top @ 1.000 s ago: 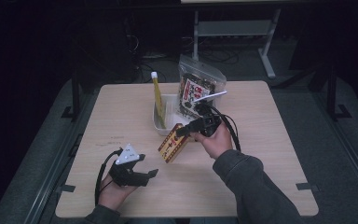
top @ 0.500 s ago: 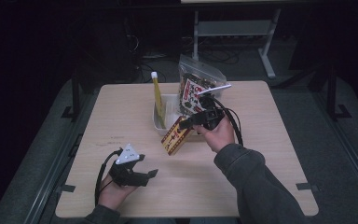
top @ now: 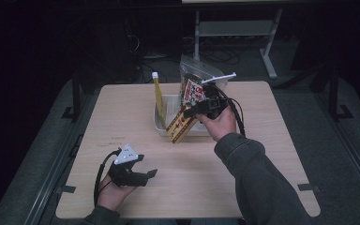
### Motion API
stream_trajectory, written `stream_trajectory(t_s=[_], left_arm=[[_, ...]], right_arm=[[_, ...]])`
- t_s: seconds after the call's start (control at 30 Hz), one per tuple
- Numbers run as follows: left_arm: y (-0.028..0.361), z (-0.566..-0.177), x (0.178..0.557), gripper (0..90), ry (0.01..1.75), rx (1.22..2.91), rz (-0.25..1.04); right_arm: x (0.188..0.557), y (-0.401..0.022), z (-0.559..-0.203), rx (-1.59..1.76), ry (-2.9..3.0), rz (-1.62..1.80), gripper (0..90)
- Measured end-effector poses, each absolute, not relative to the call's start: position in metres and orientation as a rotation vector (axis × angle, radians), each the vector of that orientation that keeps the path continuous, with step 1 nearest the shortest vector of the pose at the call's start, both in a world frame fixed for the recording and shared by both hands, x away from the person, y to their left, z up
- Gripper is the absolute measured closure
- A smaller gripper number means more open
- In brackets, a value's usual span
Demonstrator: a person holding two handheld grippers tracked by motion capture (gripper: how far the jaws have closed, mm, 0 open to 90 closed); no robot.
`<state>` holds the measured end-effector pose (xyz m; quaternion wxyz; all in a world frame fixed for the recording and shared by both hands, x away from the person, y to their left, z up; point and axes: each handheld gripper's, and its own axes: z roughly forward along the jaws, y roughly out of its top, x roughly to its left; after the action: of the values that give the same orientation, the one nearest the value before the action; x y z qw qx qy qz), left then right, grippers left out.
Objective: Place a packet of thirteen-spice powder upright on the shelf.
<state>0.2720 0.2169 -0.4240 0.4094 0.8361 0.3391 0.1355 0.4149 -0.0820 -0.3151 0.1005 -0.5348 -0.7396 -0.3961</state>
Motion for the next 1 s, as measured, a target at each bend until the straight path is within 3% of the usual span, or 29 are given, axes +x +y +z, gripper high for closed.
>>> stream_trajectory(t_s=[0.53, 1.0], left_arm=[[0.221, -0.423, 0.273, 23.1, 0.863, 2.094, 0.337], [0.221, -0.424, 0.274, 23.1, 0.867, 2.085, 0.327]], right_arm=[[0.451, -0.061, -0.303, -1.764, -2.208, -1.157, 67.4], [0.473, -0.055, -0.314, -1.899, -2.134, -1.218, 67.4]])
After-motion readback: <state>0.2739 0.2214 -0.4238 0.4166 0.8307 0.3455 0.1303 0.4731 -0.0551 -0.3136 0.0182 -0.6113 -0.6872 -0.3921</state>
